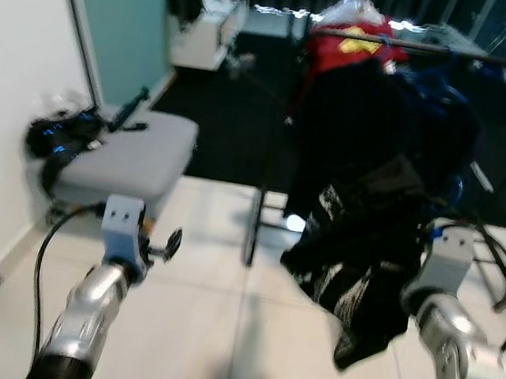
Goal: Hang hanger
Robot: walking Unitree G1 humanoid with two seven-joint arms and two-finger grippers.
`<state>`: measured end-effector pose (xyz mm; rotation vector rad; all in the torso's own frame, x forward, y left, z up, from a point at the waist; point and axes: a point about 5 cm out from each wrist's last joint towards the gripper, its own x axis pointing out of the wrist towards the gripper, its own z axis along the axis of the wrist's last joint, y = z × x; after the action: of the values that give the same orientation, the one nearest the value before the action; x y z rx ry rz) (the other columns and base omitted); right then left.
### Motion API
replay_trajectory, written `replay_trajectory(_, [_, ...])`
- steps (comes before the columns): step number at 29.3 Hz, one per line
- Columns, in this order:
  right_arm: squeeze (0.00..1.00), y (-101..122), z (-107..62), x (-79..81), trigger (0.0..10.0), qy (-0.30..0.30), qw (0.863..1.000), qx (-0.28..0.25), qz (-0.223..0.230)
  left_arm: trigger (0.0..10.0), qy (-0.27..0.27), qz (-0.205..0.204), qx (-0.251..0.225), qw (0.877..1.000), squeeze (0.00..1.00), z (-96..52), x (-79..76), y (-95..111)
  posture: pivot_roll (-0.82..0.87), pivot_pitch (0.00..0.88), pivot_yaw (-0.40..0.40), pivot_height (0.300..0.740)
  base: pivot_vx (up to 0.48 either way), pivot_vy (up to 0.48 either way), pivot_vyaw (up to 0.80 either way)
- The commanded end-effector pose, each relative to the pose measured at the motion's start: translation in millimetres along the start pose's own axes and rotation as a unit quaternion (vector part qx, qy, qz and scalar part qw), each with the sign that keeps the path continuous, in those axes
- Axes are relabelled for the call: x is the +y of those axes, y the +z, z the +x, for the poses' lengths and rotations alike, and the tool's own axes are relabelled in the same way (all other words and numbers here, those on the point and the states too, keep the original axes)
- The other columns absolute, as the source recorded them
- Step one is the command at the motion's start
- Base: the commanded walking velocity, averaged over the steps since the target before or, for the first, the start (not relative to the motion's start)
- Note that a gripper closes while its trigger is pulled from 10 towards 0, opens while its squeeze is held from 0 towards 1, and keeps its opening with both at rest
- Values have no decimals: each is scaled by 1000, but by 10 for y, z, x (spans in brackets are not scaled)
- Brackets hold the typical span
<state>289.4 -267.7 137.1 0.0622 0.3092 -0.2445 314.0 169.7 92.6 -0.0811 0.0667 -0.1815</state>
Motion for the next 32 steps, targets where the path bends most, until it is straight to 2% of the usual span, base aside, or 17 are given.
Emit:
replay_trajectory(1, [0, 143, -20, -4, 10000, -2, 999, -36, 10, 10000, 6, 2, 7, 1000, 0, -18, 36, -8, -37, 36, -21, 740, 480, 0, -731])
replay_trajectory(11, [0, 221, -45, -86, 10000, -9, 999, -45, 11, 10000, 4, 2, 8, 1000, 0, -11, 29, 0, -43, 36, -14, 740, 480, 0, -730])
replay_trajectory(26, [0, 252, -51, -45, 10000, 1, 999, -46, 9, 10000, -1, -1, 9, 1000, 0, 7, -2, 19, -43, 33, -12, 740, 480, 0, -727])
replay_trajectory(32, [0, 320, -56, -85, 10000, -1, 999, -53, 7, 10000, 0, -1, 10, 1000, 0, 14, 3, 24, -44, 31, -11, 740, 480, 0, -729])
